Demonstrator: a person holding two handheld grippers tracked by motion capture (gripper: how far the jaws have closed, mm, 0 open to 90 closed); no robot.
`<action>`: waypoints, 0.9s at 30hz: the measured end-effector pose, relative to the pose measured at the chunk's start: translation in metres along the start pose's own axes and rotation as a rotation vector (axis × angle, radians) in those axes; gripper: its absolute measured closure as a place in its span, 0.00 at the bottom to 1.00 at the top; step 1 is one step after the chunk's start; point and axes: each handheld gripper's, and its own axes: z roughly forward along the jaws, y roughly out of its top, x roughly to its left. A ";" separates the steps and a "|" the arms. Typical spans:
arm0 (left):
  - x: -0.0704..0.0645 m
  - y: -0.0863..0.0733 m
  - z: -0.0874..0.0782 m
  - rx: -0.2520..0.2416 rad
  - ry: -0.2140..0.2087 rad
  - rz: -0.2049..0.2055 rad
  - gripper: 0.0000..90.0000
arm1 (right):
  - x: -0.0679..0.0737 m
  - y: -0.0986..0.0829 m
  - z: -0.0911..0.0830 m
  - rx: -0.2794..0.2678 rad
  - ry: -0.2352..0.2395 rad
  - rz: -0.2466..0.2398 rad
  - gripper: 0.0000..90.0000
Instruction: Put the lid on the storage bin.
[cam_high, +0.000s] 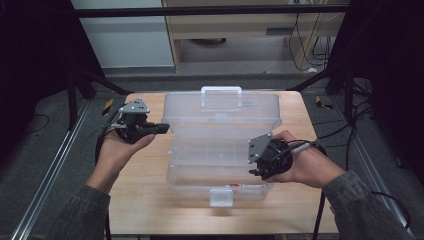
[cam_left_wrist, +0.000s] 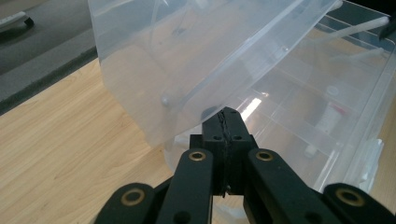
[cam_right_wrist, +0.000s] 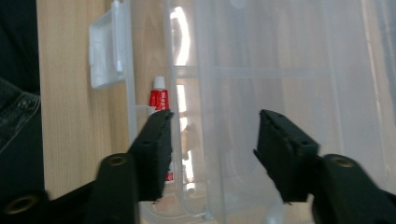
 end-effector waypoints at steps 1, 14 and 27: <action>-0.001 -0.002 0.000 0.000 -0.002 0.001 1.00 | 0.001 -0.002 -0.002 -0.009 -0.010 0.018 0.44; -0.010 -0.015 -0.001 0.014 -0.022 0.011 1.00 | 0.015 -0.041 -0.025 -0.065 -0.114 0.198 0.21; -0.023 -0.036 0.000 0.026 -0.047 0.036 1.00 | 0.025 -0.073 -0.034 -0.045 -0.153 0.258 0.16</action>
